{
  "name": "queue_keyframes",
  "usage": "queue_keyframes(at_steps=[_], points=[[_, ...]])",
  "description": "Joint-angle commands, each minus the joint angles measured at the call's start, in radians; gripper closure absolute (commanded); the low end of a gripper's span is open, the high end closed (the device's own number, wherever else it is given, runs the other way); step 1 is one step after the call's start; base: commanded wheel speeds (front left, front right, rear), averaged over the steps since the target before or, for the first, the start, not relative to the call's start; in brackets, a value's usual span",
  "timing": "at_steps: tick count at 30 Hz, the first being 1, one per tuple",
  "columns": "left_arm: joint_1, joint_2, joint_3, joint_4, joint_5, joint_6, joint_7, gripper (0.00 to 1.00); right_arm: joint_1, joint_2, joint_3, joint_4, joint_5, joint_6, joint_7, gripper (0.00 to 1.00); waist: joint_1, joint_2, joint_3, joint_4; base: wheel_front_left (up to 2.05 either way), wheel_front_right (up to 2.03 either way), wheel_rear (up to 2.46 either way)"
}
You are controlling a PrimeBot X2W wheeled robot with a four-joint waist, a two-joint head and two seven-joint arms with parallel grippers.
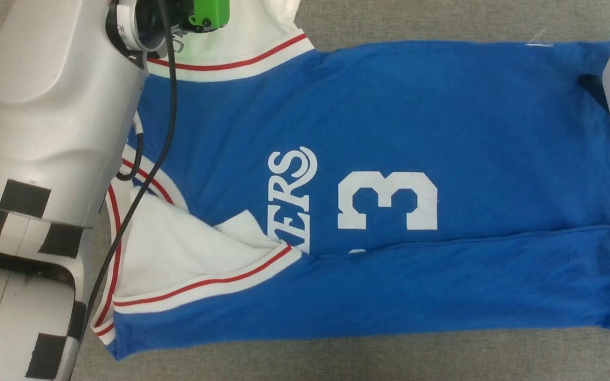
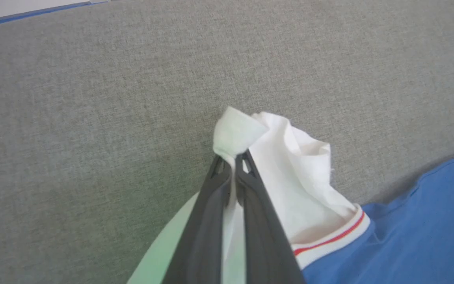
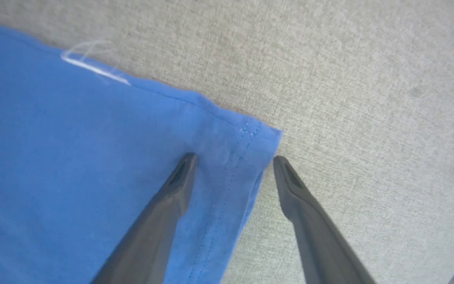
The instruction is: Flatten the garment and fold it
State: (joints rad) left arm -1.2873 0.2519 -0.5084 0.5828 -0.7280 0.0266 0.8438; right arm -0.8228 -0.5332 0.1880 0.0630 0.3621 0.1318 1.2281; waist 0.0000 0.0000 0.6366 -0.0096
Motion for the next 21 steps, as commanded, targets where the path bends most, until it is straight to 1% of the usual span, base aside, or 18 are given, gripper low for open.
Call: queue_keyframes(at_steps=[1,2,3,7,12,16,21], points=[[0.018,0.007,0.002,-0.011,-0.01,0.004,0.001,1.0,0.0,0.006,0.007,0.016,0.009,-0.001,0.012,0.76,0.0,0.0,0.004,0.004,0.0,0.0,0.0],[0.021,0.009,0.003,-0.016,-0.011,0.005,0.001,1.0,0.003,0.008,0.005,0.017,0.012,-0.001,0.013,0.97,0.0,0.0,0.004,0.004,0.0,0.0,0.0],[0.025,0.011,0.004,-0.022,-0.012,0.006,0.001,1.0,0.006,0.008,0.003,0.017,0.014,-0.001,0.013,1.0,0.0,0.0,0.004,0.004,0.0,0.0,0.0],[0.039,0.02,0.01,-0.039,-0.02,0.01,-0.002,1.0,0.013,0.009,-0.012,0.017,0.015,-0.001,-0.006,1.0,0.0,0.0,0.0,0.003,0.0,0.0,0.0],[0.059,0.022,0.026,-0.06,-0.039,0.002,-0.03,1.0,0.02,0.016,-0.036,0.016,0.013,-0.001,-0.069,1.0,0.0,0.0,-0.027,0.003,0.0,0.0,0.0],[0.087,0.029,0.059,-0.091,-0.069,-0.012,-0.074,1.0,0.043,0.027,-0.053,0.026,0.025,-0.001,-0.128,1.0,0.0,0.0,-0.075,0.005,0.0,0.0,0.0],[0.161,0.06,0.09,-0.158,-0.1,-0.028,-0.111,1.0,0.101,0.033,-0.072,0.038,0.046,-0.001,-0.198,1.0,0.0,0.0,-0.158,0.012,0.0,0.0,0.0]])
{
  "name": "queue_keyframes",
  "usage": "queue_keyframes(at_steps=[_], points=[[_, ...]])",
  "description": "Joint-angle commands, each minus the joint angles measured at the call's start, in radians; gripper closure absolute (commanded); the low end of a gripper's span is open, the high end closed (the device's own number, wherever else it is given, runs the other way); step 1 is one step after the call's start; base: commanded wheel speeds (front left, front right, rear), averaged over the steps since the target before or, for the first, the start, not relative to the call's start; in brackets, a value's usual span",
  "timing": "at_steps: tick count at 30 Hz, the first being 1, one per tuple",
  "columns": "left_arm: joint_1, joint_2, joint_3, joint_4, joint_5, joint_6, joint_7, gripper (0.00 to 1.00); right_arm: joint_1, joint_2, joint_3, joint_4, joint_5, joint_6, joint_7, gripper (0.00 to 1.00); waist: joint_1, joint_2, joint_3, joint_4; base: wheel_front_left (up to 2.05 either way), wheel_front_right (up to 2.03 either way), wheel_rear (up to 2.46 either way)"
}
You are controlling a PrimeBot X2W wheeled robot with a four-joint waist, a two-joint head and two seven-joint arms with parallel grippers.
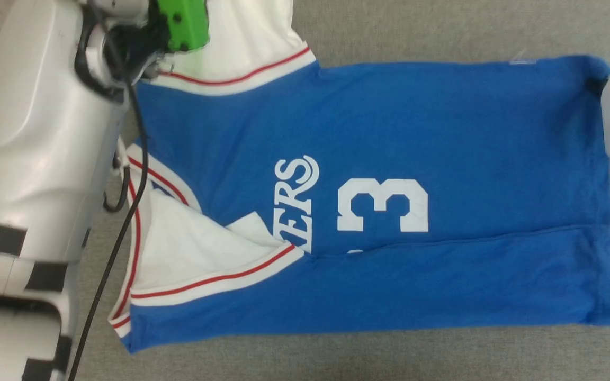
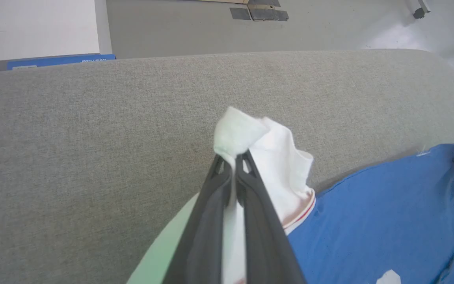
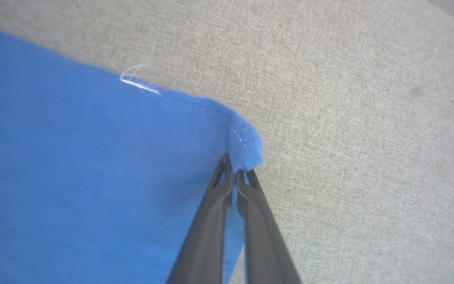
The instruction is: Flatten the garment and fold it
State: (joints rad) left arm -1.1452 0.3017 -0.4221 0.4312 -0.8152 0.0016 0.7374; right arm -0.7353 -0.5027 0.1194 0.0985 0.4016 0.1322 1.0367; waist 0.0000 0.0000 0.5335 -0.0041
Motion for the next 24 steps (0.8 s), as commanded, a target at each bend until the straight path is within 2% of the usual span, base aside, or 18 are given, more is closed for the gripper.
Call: queue_keyframes(at_steps=[1,9,17,24], points=[[0.036,0.017,0.006,-0.018,-0.015,-0.004,-0.008,1.0,0.027,0.002,-0.006,0.005,0.01,-0.002,-0.016,1.0,0.0,0.0,-0.071,0.01,0.0,0.0,0.0],[0.219,0.079,0.04,-0.182,-0.053,0.012,-0.028,1.0,0.15,0.014,-0.049,0.012,0.037,-0.002,-0.09,1.0,0.0,0.0,-0.185,0.027,0.0,0.0,0.0],[0.487,0.122,0.062,-0.352,-0.096,0.066,-0.042,1.0,0.305,0.025,-0.07,0.001,0.065,-0.002,-0.11,1.0,0.0,0.0,-0.289,0.043,0.0,0.0,0.0],[0.704,0.149,0.084,-0.472,-0.119,0.125,-0.067,1.0,0.415,0.038,-0.09,-0.003,0.068,-0.002,-0.111,1.0,0.0,0.0,-0.326,0.047,0.0,0.0,0.0]])
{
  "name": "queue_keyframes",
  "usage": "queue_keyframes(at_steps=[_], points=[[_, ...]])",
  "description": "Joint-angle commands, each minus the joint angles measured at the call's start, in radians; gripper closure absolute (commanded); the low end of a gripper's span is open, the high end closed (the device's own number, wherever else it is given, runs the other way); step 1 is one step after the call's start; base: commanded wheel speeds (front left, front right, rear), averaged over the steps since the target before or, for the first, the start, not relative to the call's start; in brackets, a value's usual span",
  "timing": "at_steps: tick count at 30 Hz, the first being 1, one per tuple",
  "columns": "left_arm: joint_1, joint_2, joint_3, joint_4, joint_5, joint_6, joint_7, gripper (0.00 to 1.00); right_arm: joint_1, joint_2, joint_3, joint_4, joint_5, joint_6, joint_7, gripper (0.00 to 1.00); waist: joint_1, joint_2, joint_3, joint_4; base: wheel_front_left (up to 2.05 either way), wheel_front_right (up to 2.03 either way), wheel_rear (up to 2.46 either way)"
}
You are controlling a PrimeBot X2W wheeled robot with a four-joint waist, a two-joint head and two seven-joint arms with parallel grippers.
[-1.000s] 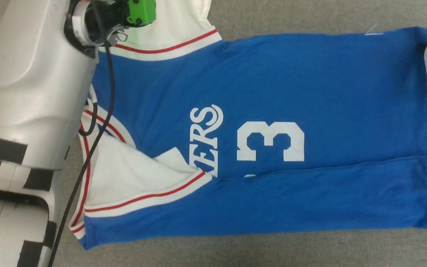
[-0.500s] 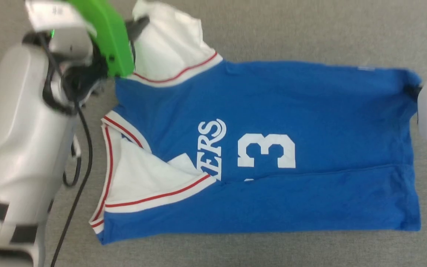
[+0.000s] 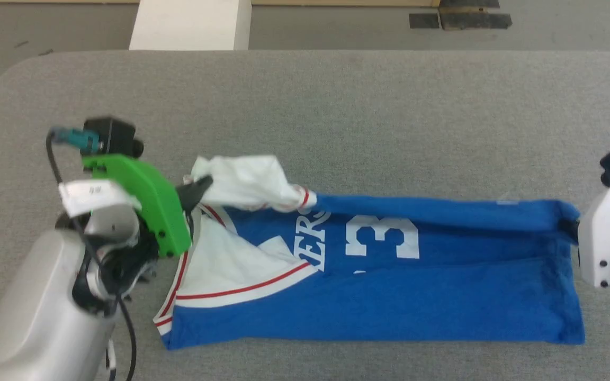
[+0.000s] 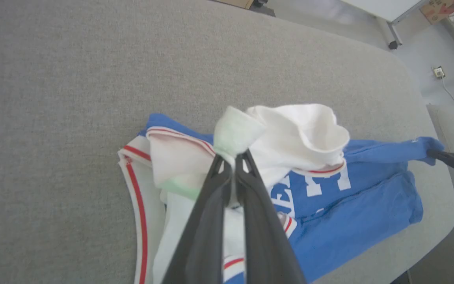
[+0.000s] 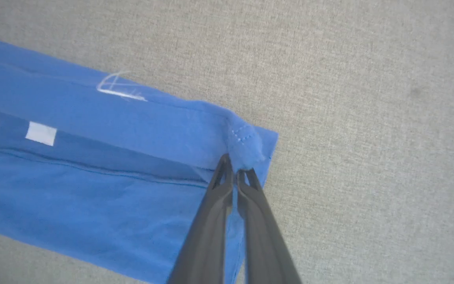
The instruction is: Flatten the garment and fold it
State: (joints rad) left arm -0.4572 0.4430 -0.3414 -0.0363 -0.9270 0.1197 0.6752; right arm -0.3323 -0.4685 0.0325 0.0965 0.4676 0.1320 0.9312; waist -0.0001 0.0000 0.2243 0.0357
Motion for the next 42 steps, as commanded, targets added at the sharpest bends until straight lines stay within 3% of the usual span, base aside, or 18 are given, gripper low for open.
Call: queue_keyframes(at_steps=[1,9,20,21,22,23,24,35,39,42], points=[[0.05,0.004,0.015,-0.024,-0.02,0.017,-0.015,1.0,0.026,0.008,-0.006,0.0,0.002,-0.001,-0.008,1.0,0.0001,0.0,-0.02,0.006,0.0,0.0,0.0],[0.285,0.003,0.046,-0.08,-0.06,0.081,-0.054,1.0,0.098,0.032,-0.002,0.018,-0.01,-0.001,-0.031,1.0,0.0001,0.0,-0.024,0.0,0.0,0.0,0.0],[0.347,-0.059,0.038,0.056,-0.113,0.072,-0.078,1.0,0.137,0.065,0.036,0.078,-0.026,-0.001,-0.059,1.0,0.0001,0.0,-0.02,0.002,0.0,0.0,0.0],[0.344,-0.061,0.037,0.067,-0.116,0.072,-0.073,0.73,0.136,0.068,0.038,0.083,-0.024,-0.001,-0.063,1.0,0.0001,0.0,-0.02,0.001,0.0,0.0,0.0],[0.342,-0.063,0.037,0.073,-0.119,0.071,-0.073,0.16,0.134,0.07,0.04,0.085,-0.021,-0.001,-0.07,1.0,0.0001,0.0,-0.021,0.0,0.0,0.0,0.0],[0.339,-0.064,0.038,0.078,-0.121,0.071,-0.073,0.0,0.131,0.071,0.044,0.087,-0.018,-0.001,-0.081,0.3,0.0001,0.0,-0.023,-0.002,0.0,0.0,0.0],[0.338,-0.063,0.038,0.081,-0.121,0.072,-0.07,0.0,0.128,0.071,0.046,0.09,-0.015,-0.001,-0.086,0.0,0.0001,0.0,-0.027,-0.003,0.0,0.0,0.0],[0.305,0.018,0.089,-0.04,-0.109,0.122,-0.031,0.0,0.142,0.026,-0.002,0.024,0.044,-0.001,-0.107,0.0,0.0001,0.0,-0.107,-0.012,0.0,0.0,0.0],[0.28,0.03,0.145,-0.097,-0.091,0.121,-0.099,0.0,0.157,0.016,-0.062,-0.029,0.064,-0.001,-0.105,0.0,0.0001,0.0,-0.123,-0.016,0.0,0.0,0.0],[0.258,0.026,0.189,-0.116,-0.043,0.093,-0.22,0.0,0.167,0.016,-0.113,-0.056,0.065,-0.001,-0.107,0.0,0.0001,0.0,-0.125,-0.016,0.0,0.0,0.0]])
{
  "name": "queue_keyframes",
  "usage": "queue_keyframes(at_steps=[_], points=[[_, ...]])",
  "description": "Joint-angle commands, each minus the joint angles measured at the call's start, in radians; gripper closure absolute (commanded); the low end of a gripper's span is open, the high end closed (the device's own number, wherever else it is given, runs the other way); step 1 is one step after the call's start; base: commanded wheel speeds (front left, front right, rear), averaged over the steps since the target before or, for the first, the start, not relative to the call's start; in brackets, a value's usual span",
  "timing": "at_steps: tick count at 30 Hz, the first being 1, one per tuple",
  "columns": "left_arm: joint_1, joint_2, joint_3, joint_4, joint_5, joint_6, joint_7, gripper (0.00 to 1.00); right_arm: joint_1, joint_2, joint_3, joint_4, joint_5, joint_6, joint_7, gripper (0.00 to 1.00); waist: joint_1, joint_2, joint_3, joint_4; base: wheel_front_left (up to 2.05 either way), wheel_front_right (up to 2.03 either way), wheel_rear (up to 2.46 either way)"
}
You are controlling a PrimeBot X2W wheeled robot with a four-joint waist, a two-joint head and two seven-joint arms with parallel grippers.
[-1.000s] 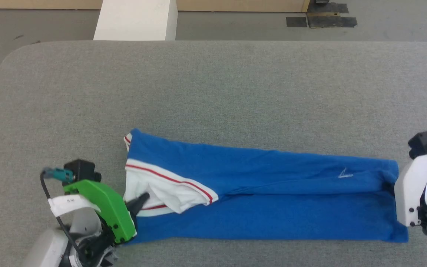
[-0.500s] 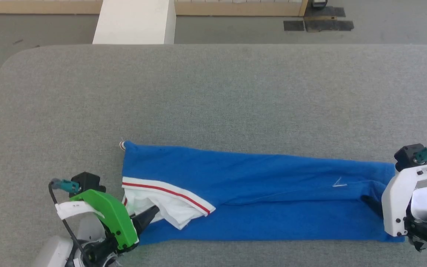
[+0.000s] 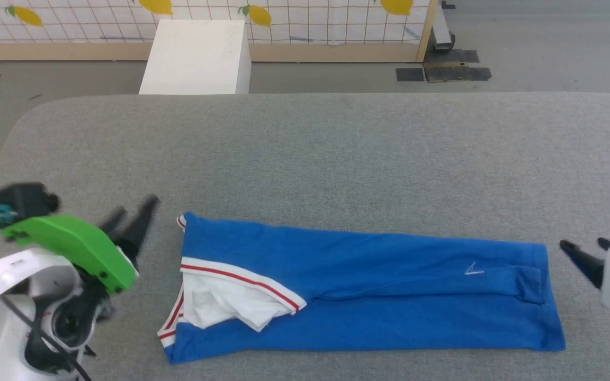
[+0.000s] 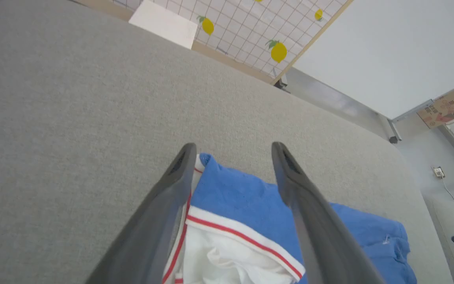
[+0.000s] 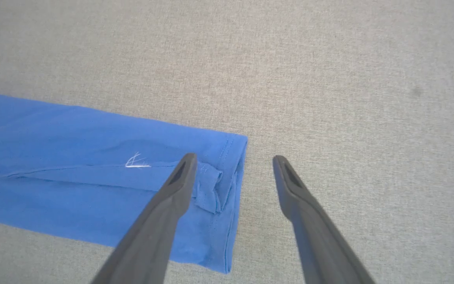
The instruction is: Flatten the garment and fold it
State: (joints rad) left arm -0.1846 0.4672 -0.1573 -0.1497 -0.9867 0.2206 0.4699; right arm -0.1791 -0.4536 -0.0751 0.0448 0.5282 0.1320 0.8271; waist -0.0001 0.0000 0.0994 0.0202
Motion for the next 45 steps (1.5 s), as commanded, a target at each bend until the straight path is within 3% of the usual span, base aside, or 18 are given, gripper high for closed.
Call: queue_keyframes(at_steps=[1,10,11,13,22,41,42,43,44,45], points=[[-0.019,-0.002,0.013,-0.003,0.034,-0.019,-0.055,0.0,0.017,0.005,-0.019,-0.01,0.004,-0.001,-0.003,0.0,0.0001,0.0,0.0,-0.001,0.0,0.0,0.0],[-0.028,-0.047,0.032,0.091,0.258,-0.122,-0.509,0.0,0.058,0.028,-0.088,-0.011,0.012,-0.001,-0.006,0.0,0.0001,0.0,0.045,0.004,0.0,0.0,0.0],[-0.027,-0.067,0.025,0.138,0.314,-0.133,-0.629,0.0,0.071,0.019,-0.08,0.009,0.024,-0.001,0.009,0.0,0.0001,0.0,0.061,0.008,0.0,0.0,0.0],[-0.03,-0.074,0.02,0.162,0.349,-0.136,-0.679,0.0,0.076,0.005,-0.066,0.024,0.034,-0.001,0.023,0.0,0.0001,0.0,0.073,0.01,0.0,0.0,0.0],[-0.039,-0.12,0.047,0.194,0.44,-0.148,-0.73,0.0,0.057,-0.051,0.011,0.09,0.1,-0.001,0.034,0.0,0.0001,0.0,0.135,0.025,0.0,0.0,0.0],[-0.004,-0.22,0.135,0.191,0.525,-0.217,-0.732,0.0,-0.048,-0.058,0.278,0.163,0.202,-0.001,-0.002,0.0,0.0001,0.0,0.157,0.032,0.0,0.0,0.0],[-0.004,-0.224,0.138,0.191,0.528,-0.221,-0.732,0.0,-0.051,-0.062,0.279,0.171,0.203,-0.001,-0.001,0.64,0.0001,0.0,0.158,0.033,0.0,0.0,0.0],[-0.003,-0.227,0.139,0.193,0.529,-0.223,-0.732,0.0,-0.053,-0.067,0.28,0.176,0.201,-0.001,0.001,0.89,0.0001,0.0,0.158,0.033,0.0,0.0,0.0],[-0.003,-0.23,0.142,0.194,0.531,-0.225,-0.732,0.0,-0.054,-0.073,0.28,0.182,0.199,-0.001,0.006,1.0,0.0001,0.0,0.158,0.034,0.0,0.0,0.0],[-0.004,-0.234,0.146,0.194,0.533,-0.228,-0.732,0.0,-0.055,-0.076,0.278,0.187,0.2,-0.001,0.01,1.0,0.0001,0.0,0.159,0.034,0.0,0.0,0.0]])
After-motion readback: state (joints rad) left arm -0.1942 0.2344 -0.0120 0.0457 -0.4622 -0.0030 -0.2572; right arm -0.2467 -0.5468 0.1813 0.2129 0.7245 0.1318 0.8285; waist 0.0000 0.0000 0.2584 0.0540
